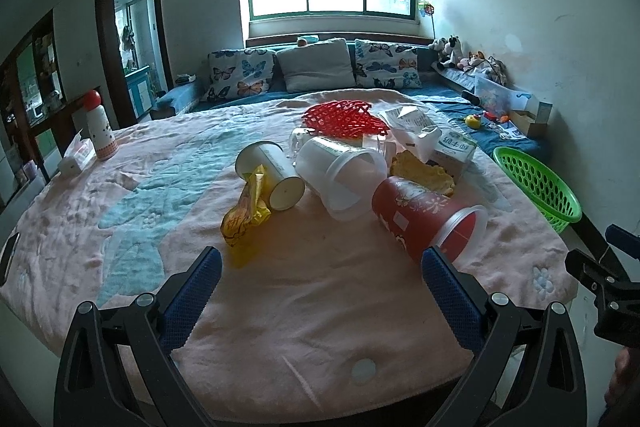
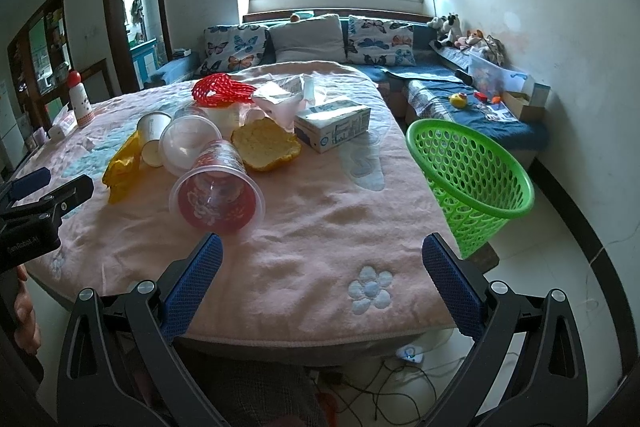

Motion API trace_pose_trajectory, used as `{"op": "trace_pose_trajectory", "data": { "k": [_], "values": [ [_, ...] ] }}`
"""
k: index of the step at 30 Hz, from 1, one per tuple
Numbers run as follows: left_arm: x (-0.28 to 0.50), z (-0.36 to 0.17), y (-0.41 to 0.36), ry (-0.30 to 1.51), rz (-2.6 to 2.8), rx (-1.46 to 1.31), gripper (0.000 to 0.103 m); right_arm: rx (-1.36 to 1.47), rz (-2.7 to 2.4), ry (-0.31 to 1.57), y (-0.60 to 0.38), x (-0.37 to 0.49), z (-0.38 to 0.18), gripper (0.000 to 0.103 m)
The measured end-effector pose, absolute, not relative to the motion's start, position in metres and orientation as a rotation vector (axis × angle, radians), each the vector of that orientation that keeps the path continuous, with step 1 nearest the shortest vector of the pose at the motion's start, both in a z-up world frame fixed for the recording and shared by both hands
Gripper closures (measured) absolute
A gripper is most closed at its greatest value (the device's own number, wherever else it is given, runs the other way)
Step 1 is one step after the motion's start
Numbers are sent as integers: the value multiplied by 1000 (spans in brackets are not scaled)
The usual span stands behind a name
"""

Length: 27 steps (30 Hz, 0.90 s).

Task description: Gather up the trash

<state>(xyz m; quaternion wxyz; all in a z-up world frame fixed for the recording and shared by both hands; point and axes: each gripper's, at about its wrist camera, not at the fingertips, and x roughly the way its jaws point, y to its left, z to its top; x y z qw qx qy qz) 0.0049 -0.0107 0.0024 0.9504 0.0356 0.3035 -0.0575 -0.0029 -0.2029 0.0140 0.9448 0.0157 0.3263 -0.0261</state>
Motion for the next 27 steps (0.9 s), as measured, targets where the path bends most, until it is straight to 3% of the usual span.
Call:
{"op": "trace_pose_trajectory", "data": {
  "k": [27],
  "values": [
    [10,4,-16,620,-129,75,6,37,-59,665,-205,-2,14,4]
  ]
}}
